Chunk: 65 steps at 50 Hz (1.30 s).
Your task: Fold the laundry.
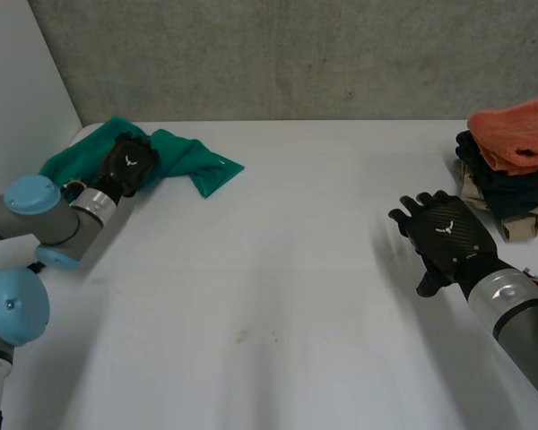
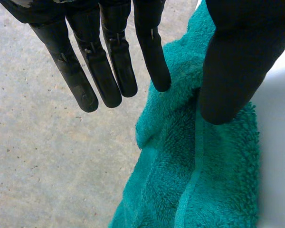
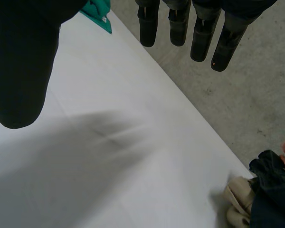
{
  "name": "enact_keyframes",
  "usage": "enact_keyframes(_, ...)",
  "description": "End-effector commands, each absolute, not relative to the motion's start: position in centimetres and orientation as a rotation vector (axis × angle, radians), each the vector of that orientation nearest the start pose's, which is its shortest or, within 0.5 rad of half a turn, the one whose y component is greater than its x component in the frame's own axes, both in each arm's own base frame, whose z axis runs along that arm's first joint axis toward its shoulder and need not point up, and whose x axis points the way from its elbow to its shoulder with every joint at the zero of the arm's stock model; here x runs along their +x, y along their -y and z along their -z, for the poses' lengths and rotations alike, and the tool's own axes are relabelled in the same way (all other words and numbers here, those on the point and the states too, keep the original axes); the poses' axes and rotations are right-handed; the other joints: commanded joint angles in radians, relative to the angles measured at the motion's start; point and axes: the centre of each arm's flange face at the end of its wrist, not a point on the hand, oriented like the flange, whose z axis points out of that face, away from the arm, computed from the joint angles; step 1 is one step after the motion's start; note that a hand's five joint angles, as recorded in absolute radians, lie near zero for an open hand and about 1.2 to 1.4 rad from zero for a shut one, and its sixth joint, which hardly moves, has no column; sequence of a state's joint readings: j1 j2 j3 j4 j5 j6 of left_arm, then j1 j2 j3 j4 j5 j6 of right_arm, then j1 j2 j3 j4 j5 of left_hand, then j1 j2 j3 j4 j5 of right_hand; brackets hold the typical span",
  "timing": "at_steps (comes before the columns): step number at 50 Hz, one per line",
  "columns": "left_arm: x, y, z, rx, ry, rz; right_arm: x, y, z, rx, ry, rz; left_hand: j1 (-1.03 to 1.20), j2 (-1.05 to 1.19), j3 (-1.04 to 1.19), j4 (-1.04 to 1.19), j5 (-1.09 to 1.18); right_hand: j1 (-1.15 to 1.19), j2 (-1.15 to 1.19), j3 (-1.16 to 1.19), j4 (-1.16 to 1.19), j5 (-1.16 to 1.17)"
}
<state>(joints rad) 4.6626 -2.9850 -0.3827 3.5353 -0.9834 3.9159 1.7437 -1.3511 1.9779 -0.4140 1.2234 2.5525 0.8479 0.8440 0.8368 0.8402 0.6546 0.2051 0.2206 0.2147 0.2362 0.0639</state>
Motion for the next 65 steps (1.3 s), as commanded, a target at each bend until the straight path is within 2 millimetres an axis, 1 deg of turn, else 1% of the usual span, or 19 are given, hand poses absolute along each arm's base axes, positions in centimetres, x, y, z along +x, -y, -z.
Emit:
enact_keyframes(1, -20.8, 52.8, -6.9, 1.376, -1.409, 2.252, 20.3, 25.7, -16.2, -1.192, -2.133, 1.977, 0.548, 0.552, 0.559, 0.555, 0.567, -0.031, -0.046, -0.04, -0.062, -0.064)
enact_keyframes(7, -20.6, 52.7, -6.9, 1.375, -1.423, 2.245, 19.6, 25.8, -16.4, -1.17, -2.155, 1.988, 0.548, 0.552, 0.559, 0.556, 0.567, -0.031, -0.046, -0.04, -0.062, -0.064)
enact_keyframes(9, -20.7, 52.3, -7.4, 1.382, -1.436, 2.241, 19.5, 25.8, -16.5, -1.166, -2.157, 1.99, 0.548, 0.552, 0.559, 0.556, 0.567, -0.031, -0.046, -0.04, -0.062, -0.064)
enact_keyframes(10, -20.7, 52.2, -7.8, 1.383, -1.44, 2.24, 19.5, 25.8, -16.4, -1.164, -2.16, 1.989, 0.548, 0.552, 0.559, 0.556, 0.567, -0.031, -0.046, -0.04, -0.062, -0.064)
enact_keyframes(14, -20.7, 50.6, -11.0, 1.389, -1.466, 2.248, 19.3, 25.9, -16.4, -1.157, -2.166, 1.988, 0.548, 0.552, 0.559, 0.556, 0.567, -0.031, -0.046, -0.04, -0.062, -0.064)
enact_keyframes(15, -20.7, 50.2, -12.3, 1.372, -1.456, 2.275, 19.3, 25.9, -16.4, -1.157, -2.166, 1.988, 0.548, 0.552, 0.559, 0.556, 0.567, -0.031, -0.046, -0.04, -0.062, -0.064)
enact_keyframes(19, -20.7, 49.9, -14.6, 1.288, -1.503, 2.404, 19.3, 25.9, -16.3, -1.153, -2.168, 1.985, 0.548, 0.552, 0.559, 0.556, 0.567, -0.031, -0.046, -0.04, -0.062, -0.064)
enact_keyframes(21, -21.0, 49.6, -15.1, 1.267, -1.545, 2.45, 19.3, 25.9, -16.3, -1.155, -2.169, 1.984, 0.548, 0.552, 0.559, 0.556, 0.567, -0.031, -0.046, -0.04, -0.062, -0.064)
enact_keyframes(23, -20.6, 49.5, -15.4, 1.233, -1.578, 2.47, 19.3, 25.9, -16.3, -1.155, -2.169, 1.983, 0.548, 0.552, 0.559, 0.556, 0.567, -0.031, -0.046, -0.04, -0.062, -0.064)
enact_keyframes(25, -20.5, 49.8, -15.5, 1.218, -1.557, 2.476, 19.3, 25.9, -16.2, -1.155, -2.171, 1.979, 0.548, 0.552, 0.559, 0.556, 0.567, -0.031, -0.046, -0.04, -0.062, -0.064)
enact_keyframes(26, -20.5, 50.0, -15.5, 1.216, -1.549, 2.477, 19.3, 25.9, -16.2, -1.155, -2.171, 1.979, 0.548, 0.552, 0.559, 0.556, 0.567, -0.031, -0.046, -0.04, -0.062, -0.064)
enact_keyframes(27, -20.5, 50.4, -14.6, 1.213, -1.555, 2.47, 19.3, 25.8, -16.1, -1.155, -2.175, 1.973, 0.441, 0.445, 0.452, 0.449, 0.46, -0.031, -0.046, -0.04, -0.062, -0.064)
enact_keyframes(30, -20.4, 50.7, -12.9, 1.224, -1.57, 2.439, 19.3, 25.7, -16.0, -1.156, -2.177, 1.967, -0.083, -0.079, -0.072, -0.076, -0.065, -0.031, -0.046, -0.04, -0.062, -0.064)
enact_keyframes(34, -19.9, 51.2, -11.7, 1.247, -1.527, 2.389, 19.2, 25.7, -15.9, -1.156, -2.181, 1.962, -0.379, -0.375, -0.367, -0.371, -0.36, -0.031, -0.046, -0.04, -0.062, -0.064)
enact_keyframes(38, -19.8, 51.4, -9.9, 1.289, -1.482, 2.331, 18.9, 25.9, -15.8, -1.144, -2.198, 1.963, -0.359, -0.355, -0.347, -0.351, -0.34, -0.031, -0.046, -0.04, -0.062, -0.064)
enact_keyframes(43, -19.7, 52.0, -8.9, 1.331, -1.395, 2.286, 18.8, 25.9, -15.8, -1.147, -2.19, 1.958, -0.312, -0.308, -0.301, -0.304, -0.293, -0.031, -0.046, -0.04, -0.062, -0.064)
enact_keyframes(48, -19.5, 52.6, -8.5, 1.331, -1.354, 2.284, 18.8, 25.9, -15.8, -1.148, -2.192, 1.959, -0.262, -0.258, -0.251, -0.254, -0.243, -0.031, -0.046, -0.04, -0.062, -0.064)
enact_keyframes(59, -19.9, 52.9, -7.0, 1.399, -1.287, 2.286, 18.7, 26.0, -15.8, -1.147, -2.193, 1.963, -0.144, -0.14, -0.133, -0.136, -0.125, -0.031, -0.046, -0.04, -0.062, -0.064)
enact_keyframes(65, -20.2, 53.0, -6.9, 1.44, -1.237, 2.294, 18.6, 26.1, -15.8, -1.142, -2.201, 1.963, -0.003, 0.001, 0.008, 0.004, 0.015, -0.031, -0.046, -0.04, -0.062, -0.064)
